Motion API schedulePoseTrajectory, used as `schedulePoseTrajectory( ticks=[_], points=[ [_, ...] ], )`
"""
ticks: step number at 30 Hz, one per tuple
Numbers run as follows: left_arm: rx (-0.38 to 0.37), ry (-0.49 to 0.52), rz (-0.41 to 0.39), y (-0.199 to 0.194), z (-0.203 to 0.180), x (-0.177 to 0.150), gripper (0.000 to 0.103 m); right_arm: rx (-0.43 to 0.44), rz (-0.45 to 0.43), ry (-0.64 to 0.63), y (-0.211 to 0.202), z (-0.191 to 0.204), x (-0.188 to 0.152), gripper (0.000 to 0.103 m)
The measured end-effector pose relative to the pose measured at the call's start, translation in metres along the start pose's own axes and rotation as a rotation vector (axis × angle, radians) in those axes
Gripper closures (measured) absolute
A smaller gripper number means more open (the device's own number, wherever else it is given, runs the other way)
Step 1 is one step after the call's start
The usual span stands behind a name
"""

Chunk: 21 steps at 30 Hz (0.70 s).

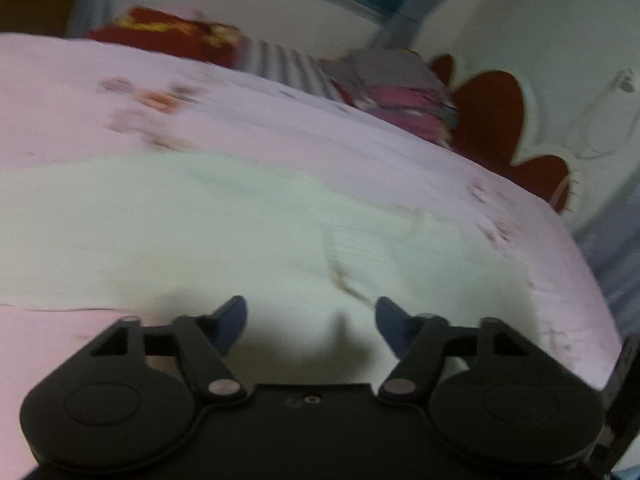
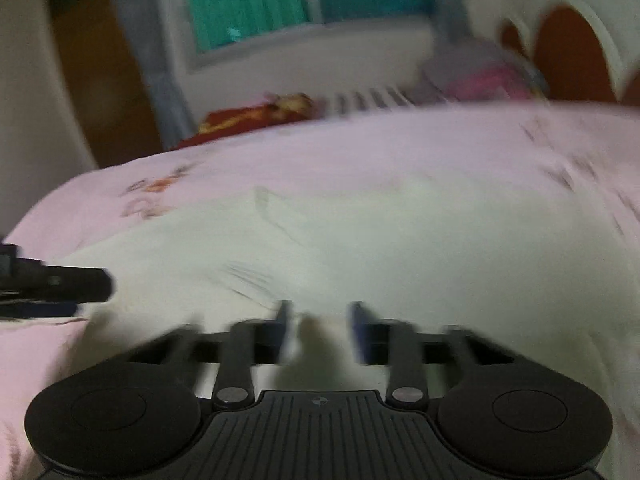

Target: Fold small clothes

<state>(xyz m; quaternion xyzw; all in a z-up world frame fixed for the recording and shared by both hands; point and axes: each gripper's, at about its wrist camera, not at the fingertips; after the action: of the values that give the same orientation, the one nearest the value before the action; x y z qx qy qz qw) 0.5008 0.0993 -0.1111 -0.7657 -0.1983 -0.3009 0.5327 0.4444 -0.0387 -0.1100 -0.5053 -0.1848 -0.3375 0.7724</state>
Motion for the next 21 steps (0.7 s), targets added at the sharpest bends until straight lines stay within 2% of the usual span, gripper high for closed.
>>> schedulePoseTrajectory(
  ticks=[2,4,7,10,12,15,19,21],
  points=[
    [-0.063,-0.032,0.032,0.027,-0.006,0.005,0.057,-0.042,-0.009,0.051,-0.012,-0.024,0.002,0.079],
    [-0.102,-0.073,0.051,0.048,-0.009,0.006,0.064,-0.070,-0.012,0.083,-0.021,-0.042,0.003,0.079],
    [-0.135,-0.123,0.043,0.069,-0.010,0.010,0.068,-0.104,-0.014,0.125,-0.039,-0.072,0.007,0.079],
    [-0.138,-0.131,0.042,0.086,-0.011,0.010,0.100,-0.124,-0.021,0.167,-0.050,-0.094,0.009,0.079],
    [-0.134,-0.134,0.008,0.080,-0.011,0.010,0.100,-0.130,-0.023,0.186,-0.053,-0.101,0.011,0.079],
    [-0.095,-0.076,-0.067,0.049,-0.010,0.012,0.100,-0.131,-0.019,0.183,-0.054,-0.102,0.015,0.079],
    [-0.018,-0.061,-0.105,0.012,0.014,0.010,0.100,-0.137,-0.021,0.179,-0.051,-0.102,0.015,0.079],
    [0.007,-0.076,-0.106,0.006,0.024,0.008,0.100,-0.141,-0.024,0.179,-0.049,-0.103,0.015,0.079]
  ],
)
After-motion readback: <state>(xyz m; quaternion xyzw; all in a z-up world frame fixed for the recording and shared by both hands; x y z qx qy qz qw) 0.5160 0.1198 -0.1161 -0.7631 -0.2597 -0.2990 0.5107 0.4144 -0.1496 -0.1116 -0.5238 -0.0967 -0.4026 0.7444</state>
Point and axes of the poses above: each gripper's, at about its wrist camera, not at the fingertips, and y roughly the way its jaws point, z to its left, x to its top, and after that the axes turned 14 degrees about y, right-handed
